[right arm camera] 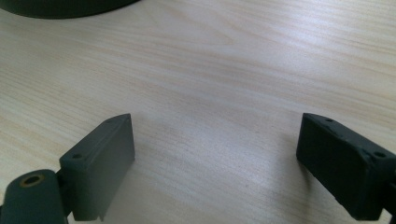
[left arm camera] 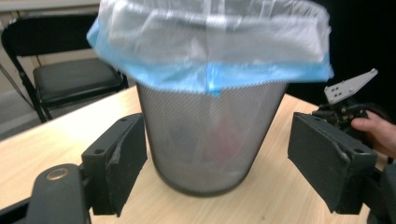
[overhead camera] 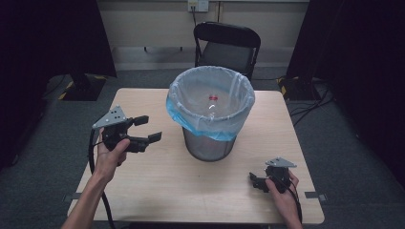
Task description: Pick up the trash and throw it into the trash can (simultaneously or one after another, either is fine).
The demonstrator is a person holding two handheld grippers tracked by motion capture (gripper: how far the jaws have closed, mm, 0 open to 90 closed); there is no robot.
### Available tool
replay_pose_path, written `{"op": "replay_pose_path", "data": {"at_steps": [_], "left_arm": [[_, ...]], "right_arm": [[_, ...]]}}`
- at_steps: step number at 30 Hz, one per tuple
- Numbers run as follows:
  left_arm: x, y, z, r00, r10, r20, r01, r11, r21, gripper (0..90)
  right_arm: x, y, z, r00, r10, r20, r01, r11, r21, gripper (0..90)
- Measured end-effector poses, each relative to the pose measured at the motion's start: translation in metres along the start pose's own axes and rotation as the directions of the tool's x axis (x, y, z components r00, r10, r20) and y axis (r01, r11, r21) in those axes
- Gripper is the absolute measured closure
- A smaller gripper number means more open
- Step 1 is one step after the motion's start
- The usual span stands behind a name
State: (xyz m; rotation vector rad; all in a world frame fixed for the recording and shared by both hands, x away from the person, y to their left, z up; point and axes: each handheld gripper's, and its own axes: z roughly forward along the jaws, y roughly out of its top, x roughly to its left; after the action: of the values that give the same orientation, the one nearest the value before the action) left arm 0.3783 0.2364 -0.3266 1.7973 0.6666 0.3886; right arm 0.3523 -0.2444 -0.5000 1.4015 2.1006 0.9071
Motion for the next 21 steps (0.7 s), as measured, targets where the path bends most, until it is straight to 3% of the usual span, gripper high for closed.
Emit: {"op": "replay_pose_path", "data": {"at_steps": [7,16,21], "left_arm": [[0.002,-0.015,-0.002,0.9998,-0.017,-0.009,0.017,0.9997,0.019,18.1],[0.004,-0.042,-0.006,0.9981,-0.006,-0.061,0.011,0.9966,0.081,20.5],[0.007,-0.057,-0.008,0.9962,-0.009,-0.087,0.018,0.9956,0.093,22.0]], "right_arm": [[0.0,0.0,0.0,1.0,0.0,0.0,0.0,1.0,0.0,10.7],[0.0,0.0,0.0,1.0,0.0,0.0,0.0,1.0,0.0,10.7],[0.0,0.0,0.0,1.0,0.0,0.0,0.0,1.0,0.0,10.7]]}}
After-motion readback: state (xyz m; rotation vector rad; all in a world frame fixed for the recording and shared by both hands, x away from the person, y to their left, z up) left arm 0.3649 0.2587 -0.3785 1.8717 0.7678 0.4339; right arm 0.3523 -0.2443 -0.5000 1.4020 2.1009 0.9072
